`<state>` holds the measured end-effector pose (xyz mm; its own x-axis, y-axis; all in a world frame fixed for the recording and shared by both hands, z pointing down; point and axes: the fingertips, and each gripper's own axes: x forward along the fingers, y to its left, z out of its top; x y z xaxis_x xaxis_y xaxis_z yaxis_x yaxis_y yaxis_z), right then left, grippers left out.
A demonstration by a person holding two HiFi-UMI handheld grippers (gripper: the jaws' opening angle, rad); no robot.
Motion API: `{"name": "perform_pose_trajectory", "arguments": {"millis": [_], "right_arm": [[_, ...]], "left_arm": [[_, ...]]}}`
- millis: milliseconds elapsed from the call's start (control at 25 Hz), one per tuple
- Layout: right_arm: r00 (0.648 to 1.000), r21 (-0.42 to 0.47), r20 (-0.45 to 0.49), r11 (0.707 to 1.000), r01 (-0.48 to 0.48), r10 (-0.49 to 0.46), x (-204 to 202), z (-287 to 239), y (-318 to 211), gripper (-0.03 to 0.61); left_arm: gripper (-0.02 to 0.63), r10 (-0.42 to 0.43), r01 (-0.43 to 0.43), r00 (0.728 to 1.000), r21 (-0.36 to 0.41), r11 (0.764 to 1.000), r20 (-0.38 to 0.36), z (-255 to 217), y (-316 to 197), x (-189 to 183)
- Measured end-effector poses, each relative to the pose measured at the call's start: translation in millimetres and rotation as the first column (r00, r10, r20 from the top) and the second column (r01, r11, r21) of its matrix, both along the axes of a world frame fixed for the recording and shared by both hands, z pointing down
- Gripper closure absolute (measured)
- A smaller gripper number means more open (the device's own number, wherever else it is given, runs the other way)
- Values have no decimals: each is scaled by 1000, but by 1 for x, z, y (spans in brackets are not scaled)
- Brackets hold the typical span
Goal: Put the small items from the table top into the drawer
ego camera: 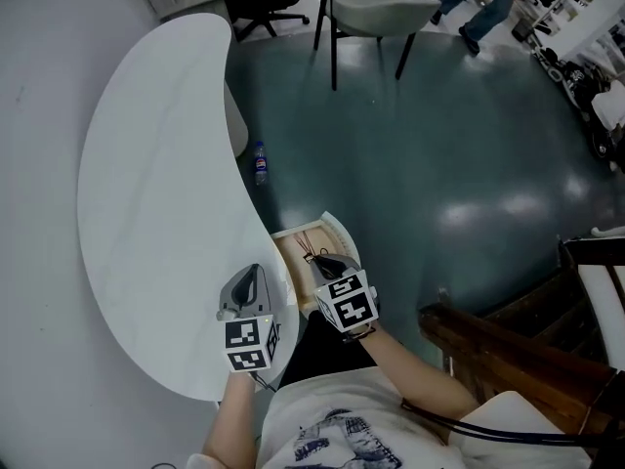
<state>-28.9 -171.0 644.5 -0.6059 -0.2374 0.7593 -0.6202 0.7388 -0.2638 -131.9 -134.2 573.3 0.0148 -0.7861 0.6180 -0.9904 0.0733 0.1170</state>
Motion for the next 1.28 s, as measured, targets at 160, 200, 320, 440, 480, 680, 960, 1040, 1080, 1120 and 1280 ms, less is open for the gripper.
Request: {"name": "perform_pose_trajectory", "arguments": {"millis": [160,200,320,440,480,680,960,1040,1080,1120,1280], "right_arm": [[1000,-39,-6,999,-24,23,-5,27,-2,545],[1000,-50,-7,998,-27,27,-6,34,-2,545],[999,-74,-23,997,-30,29,-9,58,-2,545],[999,-92,-33,995,-37,34,-11,79,-2,545],[999,-99,-35,994,-38,35,-13,85,-2,545],[999,-113,-40,993,-18,14,-28,109,-8,545],[998,-146,-67,989,-17,7,-28,139,-5,545],[997,-156,-76,988,-22,11,-26,146,-2,545],[997,-158,-78,987,-24,11,-27,149,-2,545],[997,-161,-80,987,-24,12,-27,152,-1,545],[996,-171,-91,985,-26,10,-30,163,2,545]], "left_arm": [[594,2,-2,1000,-12,1000,-11,21,-8,-6],[594,-1,1,1000,-12,1000,-13,24,-10,-8],[594,-8,8,1000,-17,1000,-11,34,-15,-13],[594,-9,9,1000,-19,1000,-2,43,-18,-18],[594,-9,9,1000,-18,1000,4,45,-20,-20],[594,-24,24,999,-11,1000,22,51,-29,-34],[594,-13,13,999,-20,1000,35,60,-30,-34],[594,-15,16,999,-26,1000,34,62,-29,-33],[594,-15,16,999,-29,999,34,62,-30,-34],[594,-15,16,999,-31,999,34,63,-30,-34],[594,-11,12,999,-35,999,43,64,-30,-34]]}}
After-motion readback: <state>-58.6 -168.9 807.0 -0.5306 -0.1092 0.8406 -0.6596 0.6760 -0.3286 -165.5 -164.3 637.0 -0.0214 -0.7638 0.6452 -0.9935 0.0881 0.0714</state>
